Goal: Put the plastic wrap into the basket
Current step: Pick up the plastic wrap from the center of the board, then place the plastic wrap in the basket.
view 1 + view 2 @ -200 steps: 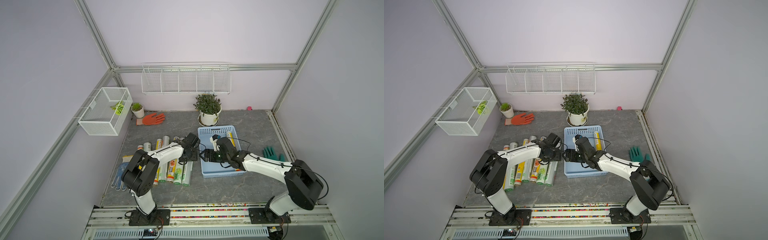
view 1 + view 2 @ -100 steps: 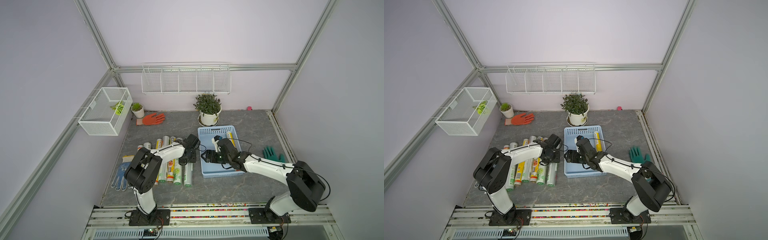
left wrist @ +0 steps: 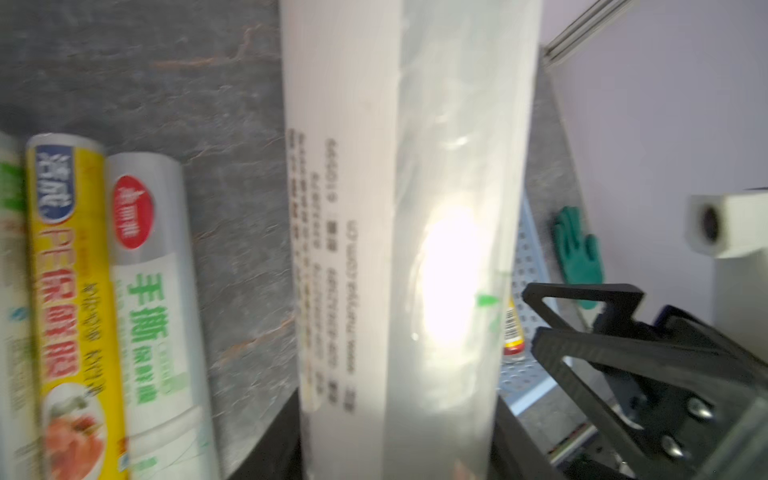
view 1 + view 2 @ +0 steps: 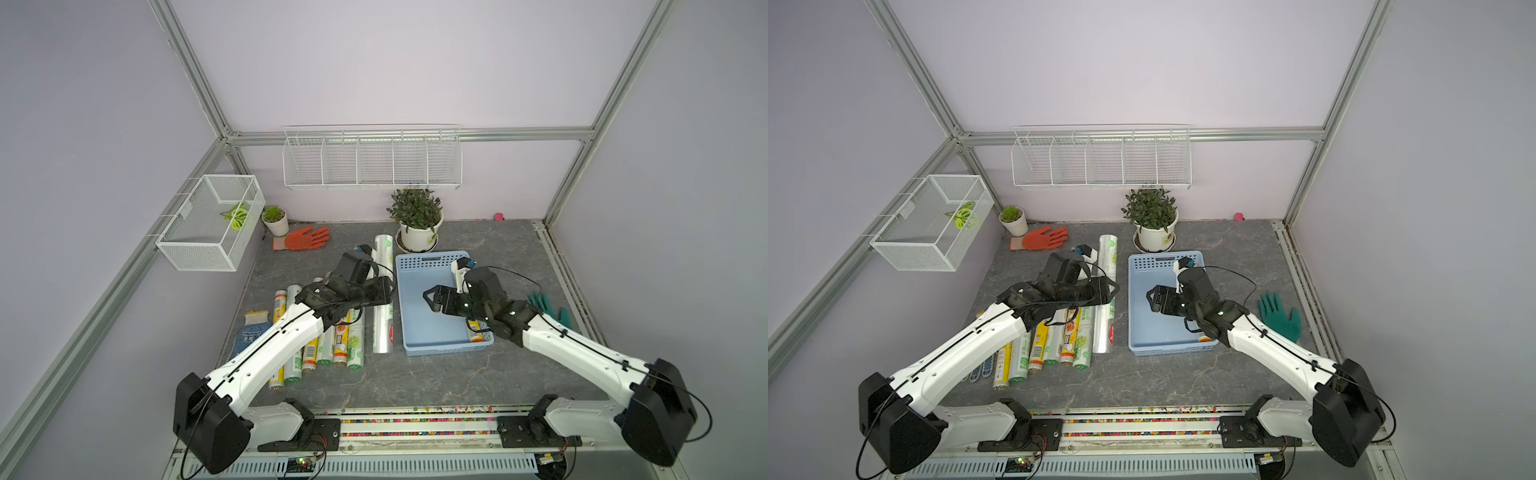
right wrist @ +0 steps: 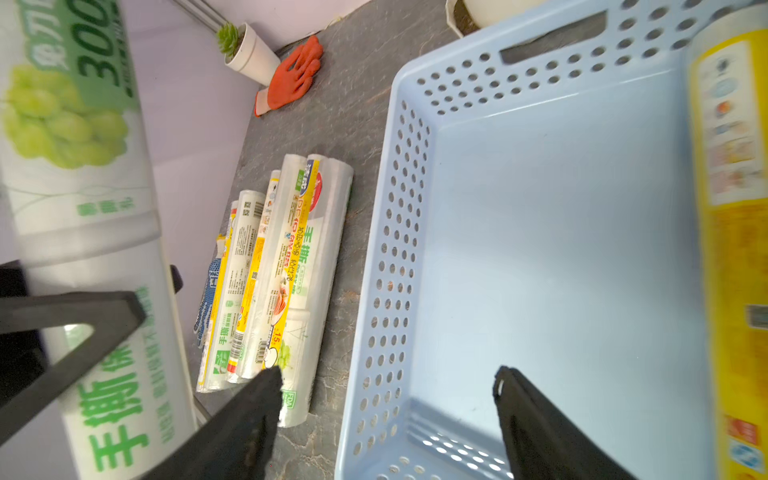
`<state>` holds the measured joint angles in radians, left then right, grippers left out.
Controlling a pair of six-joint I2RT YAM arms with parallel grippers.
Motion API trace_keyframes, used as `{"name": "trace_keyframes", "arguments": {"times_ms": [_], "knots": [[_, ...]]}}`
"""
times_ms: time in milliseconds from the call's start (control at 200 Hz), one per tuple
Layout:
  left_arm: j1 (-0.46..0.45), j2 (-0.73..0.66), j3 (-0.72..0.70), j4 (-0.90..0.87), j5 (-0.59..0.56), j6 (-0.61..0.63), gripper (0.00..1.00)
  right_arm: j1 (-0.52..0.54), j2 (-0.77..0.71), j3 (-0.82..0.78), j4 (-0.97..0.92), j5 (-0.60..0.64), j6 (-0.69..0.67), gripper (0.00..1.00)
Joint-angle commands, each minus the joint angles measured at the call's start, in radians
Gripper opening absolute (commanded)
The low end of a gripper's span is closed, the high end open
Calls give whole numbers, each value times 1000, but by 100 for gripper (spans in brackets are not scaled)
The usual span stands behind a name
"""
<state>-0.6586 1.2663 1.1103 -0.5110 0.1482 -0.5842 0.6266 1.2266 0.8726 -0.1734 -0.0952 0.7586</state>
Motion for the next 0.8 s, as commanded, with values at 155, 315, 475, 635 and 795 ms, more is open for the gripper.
{"name": "trace_keyframes", "arguments": {"times_ms": [155,315,475,635,795], "knots": [[-72,157,65,378,110,-161,16,-290,-131,-32,-63,-277,-35,94],[-117,338,192,368,64,-238,16,-438,-138,-29,-129,-383,-59,94],[-132,460,243,421,97,-281,15,-473,-101,-11,-192,-385,-110,94],[-139,548,239,495,143,-344,15,-476,-37,6,-261,-345,-163,94],[-155,635,238,569,194,-395,15,-476,35,21,-287,-357,-224,94]]}}
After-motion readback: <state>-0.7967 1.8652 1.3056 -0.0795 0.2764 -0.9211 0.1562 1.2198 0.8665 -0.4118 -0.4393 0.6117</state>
